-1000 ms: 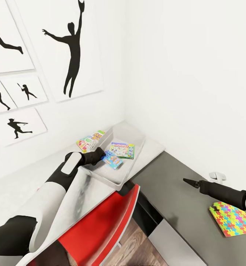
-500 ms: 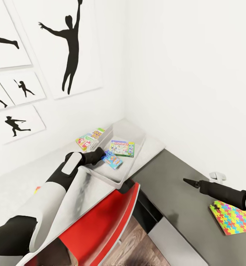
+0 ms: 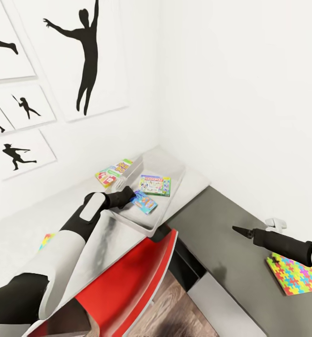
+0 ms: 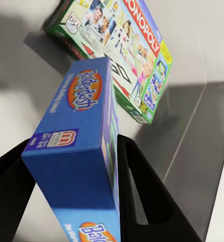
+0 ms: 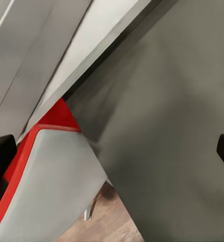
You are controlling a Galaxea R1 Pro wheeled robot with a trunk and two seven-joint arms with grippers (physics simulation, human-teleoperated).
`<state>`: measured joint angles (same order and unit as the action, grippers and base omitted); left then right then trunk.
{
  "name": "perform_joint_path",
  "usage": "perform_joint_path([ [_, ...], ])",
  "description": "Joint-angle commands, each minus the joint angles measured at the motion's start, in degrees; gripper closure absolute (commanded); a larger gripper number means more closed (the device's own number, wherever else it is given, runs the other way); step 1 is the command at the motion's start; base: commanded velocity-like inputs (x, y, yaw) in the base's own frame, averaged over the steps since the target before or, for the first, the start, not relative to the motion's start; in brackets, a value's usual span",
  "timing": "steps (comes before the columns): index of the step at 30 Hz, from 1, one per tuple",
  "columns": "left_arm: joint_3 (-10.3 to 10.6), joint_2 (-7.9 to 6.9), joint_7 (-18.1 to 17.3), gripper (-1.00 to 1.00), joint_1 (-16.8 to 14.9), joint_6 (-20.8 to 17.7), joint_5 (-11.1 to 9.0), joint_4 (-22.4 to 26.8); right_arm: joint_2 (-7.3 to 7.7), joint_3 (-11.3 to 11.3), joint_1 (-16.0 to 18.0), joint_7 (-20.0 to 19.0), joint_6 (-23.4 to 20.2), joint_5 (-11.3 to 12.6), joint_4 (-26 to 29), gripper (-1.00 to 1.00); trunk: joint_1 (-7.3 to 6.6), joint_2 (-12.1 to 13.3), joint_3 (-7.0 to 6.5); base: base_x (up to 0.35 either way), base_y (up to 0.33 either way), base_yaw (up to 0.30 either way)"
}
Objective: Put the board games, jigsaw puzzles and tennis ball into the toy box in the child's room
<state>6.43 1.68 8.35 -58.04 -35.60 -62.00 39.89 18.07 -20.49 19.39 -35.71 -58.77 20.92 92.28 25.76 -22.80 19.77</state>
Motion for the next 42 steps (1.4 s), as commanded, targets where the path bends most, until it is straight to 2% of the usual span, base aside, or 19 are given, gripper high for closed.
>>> perform_joint_path([
  [1,0.08,0.23,0.53,1.00,-0.04,-0.09,-0.58,0.09,0.00,-0.07,0.05,-0.42,-0.29,-0.27,0.05,-1.00,0.03,-0.11,0.19,0.000,0.000,0.000],
  [10,0.07,0.61,0.45,1.00,-0.05,-0.08,-0.58,0.10,0.01,-0.12,0.04,-0.42,-0.29,-0.27,0.04,-1.00,0.03,-0.11,0.54,0.000,0.000,0.000],
  [42,-0.10,0.52,0.52,1.00,-0.05,-0.08,-0.70,0.07,0.03,-0.16,0.04,-0.43,-0.29,-0.27,0.04,-1.00,0.03,-0.11,0.77,0.000,0.000,0.000],
])
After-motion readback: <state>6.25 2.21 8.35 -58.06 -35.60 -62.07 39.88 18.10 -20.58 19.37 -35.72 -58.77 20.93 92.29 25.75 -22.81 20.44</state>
